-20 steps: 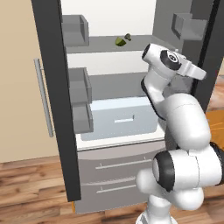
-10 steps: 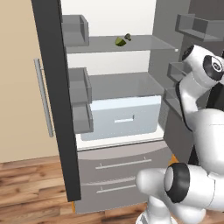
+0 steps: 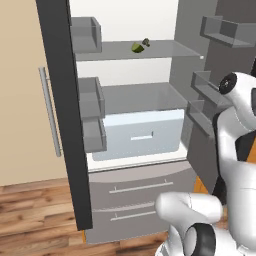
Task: Take the lemon wedge from the fridge and place it on the plate with fish on the dining counter.
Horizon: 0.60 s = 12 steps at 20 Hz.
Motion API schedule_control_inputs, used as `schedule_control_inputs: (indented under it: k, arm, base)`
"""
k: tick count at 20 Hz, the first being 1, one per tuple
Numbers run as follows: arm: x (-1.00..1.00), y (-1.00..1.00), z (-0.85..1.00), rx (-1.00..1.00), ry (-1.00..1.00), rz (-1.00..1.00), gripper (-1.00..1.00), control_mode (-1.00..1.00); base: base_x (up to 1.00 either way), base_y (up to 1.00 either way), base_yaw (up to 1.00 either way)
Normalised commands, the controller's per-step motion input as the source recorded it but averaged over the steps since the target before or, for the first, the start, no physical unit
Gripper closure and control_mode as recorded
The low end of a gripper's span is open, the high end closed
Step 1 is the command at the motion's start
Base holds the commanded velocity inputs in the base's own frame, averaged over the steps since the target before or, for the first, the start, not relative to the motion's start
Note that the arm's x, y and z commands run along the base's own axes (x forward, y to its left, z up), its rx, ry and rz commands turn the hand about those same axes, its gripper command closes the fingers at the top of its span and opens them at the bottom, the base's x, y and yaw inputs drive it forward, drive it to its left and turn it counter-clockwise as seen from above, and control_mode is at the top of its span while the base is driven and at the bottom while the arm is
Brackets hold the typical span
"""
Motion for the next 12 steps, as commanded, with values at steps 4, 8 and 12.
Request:
schedule_control_inputs:
  k: [4, 8, 12]
  arm:
    - [-0.81, 1.0, 0.45, 0.0, 0.11, 0.28, -1.0, -1.0]
    - [-0.48, 1.0, 0.54, 0.0, 0.24, 0.27, -1.0, -1.0]
    - [-0.08, 1.0, 0.17, 0.12, 0.35, 0.32, -1.0, -1.0]
  base:
    - [0.0, 0.0, 0.0]
    - [0.0, 0.0, 0.0]
    - [0.0, 0.0, 0.0]
